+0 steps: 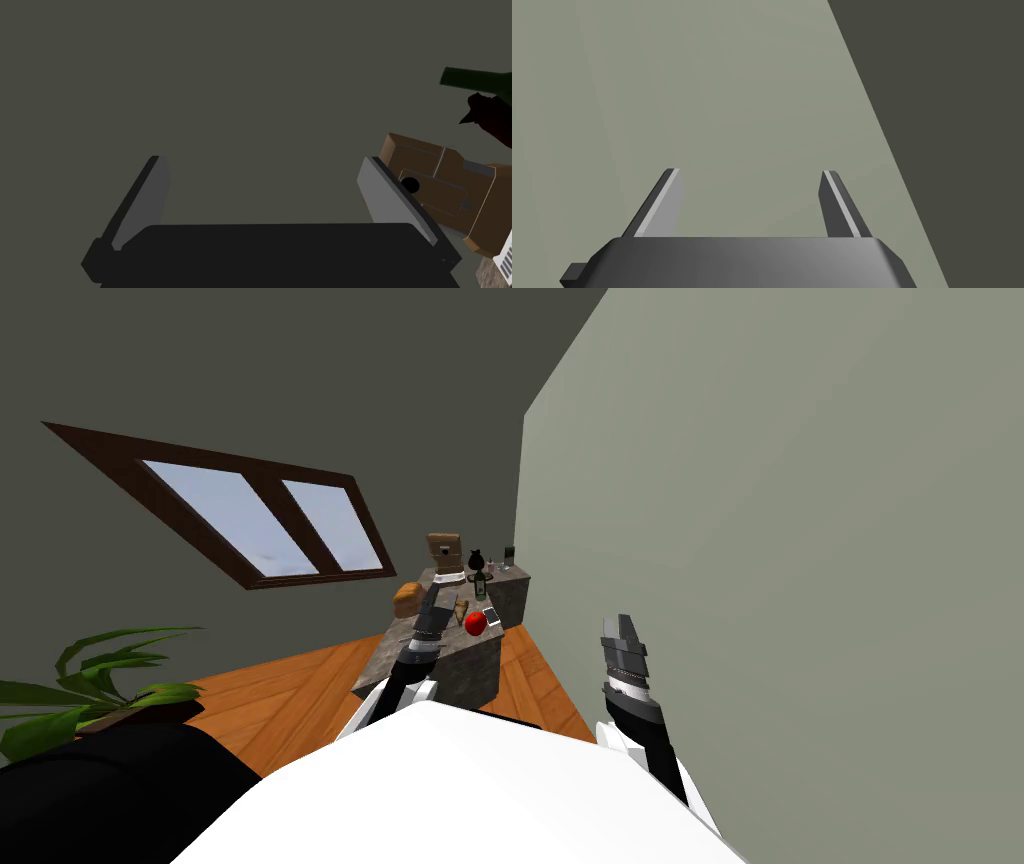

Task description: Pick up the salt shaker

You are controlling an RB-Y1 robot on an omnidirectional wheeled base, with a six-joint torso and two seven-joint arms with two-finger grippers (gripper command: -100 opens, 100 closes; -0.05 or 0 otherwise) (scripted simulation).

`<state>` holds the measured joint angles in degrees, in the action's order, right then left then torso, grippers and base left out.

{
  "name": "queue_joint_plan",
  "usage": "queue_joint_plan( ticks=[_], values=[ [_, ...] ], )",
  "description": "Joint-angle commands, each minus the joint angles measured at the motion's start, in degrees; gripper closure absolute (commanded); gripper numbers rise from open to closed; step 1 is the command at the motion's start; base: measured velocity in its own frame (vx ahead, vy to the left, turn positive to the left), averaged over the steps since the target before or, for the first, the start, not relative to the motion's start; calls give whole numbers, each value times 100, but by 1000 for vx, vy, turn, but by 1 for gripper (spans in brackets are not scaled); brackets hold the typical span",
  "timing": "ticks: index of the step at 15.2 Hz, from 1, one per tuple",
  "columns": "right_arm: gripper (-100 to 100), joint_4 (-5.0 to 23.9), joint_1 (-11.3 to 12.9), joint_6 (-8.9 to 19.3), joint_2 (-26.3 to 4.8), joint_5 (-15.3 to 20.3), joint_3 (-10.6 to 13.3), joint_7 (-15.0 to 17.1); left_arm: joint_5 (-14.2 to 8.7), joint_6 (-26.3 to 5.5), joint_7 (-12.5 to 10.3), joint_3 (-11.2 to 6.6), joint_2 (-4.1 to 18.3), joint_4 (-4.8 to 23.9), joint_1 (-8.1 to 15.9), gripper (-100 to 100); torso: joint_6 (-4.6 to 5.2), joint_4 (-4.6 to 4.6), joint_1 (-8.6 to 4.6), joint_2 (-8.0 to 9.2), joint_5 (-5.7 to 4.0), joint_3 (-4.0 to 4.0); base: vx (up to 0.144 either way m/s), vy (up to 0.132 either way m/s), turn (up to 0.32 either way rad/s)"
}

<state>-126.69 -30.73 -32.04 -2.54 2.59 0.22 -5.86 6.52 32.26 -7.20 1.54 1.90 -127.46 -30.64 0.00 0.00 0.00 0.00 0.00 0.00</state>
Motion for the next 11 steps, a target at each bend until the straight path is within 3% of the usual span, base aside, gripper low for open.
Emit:
queue_joint_plan(
  ticks=[1, 2, 5, 6, 11],
  values=[
    [0, 0, 0, 0, 0, 0, 0, 0, 13, -43, -13, -5, 273, 64, -16, -100, 0, 0, 0, 0, 0, 0, -3, 0, -42],
    [0, 0, 0, 0, 0, 0, 0, 0, 13, -43, -13, -5, 273, 64, -16, -100, 1, 0, 2, 1, 0, 0, -5, 3, -53],
    [0, 0, 0, 0, 0, 0, 0, 0, 43, -148, -44, -19, 697, 224, -54, -100, 1, 0, 5, 3, 1, 2, -10, 6, -68],
    [0, 0, 1, 0, 0, 0, 0, 0, 43, -148, -44, -19, 710, 224, -54, -100, 1, 1, 6, 5, 1, 2, -13, 10, -61],
    [0, 0, 1, 0, 0, 0, 0, 0, 101, -367, -104, -47, 1369, 569, -133, -100, 1, 1, 8, 5, 2, 3, -13, 10, -88]
  ],
)
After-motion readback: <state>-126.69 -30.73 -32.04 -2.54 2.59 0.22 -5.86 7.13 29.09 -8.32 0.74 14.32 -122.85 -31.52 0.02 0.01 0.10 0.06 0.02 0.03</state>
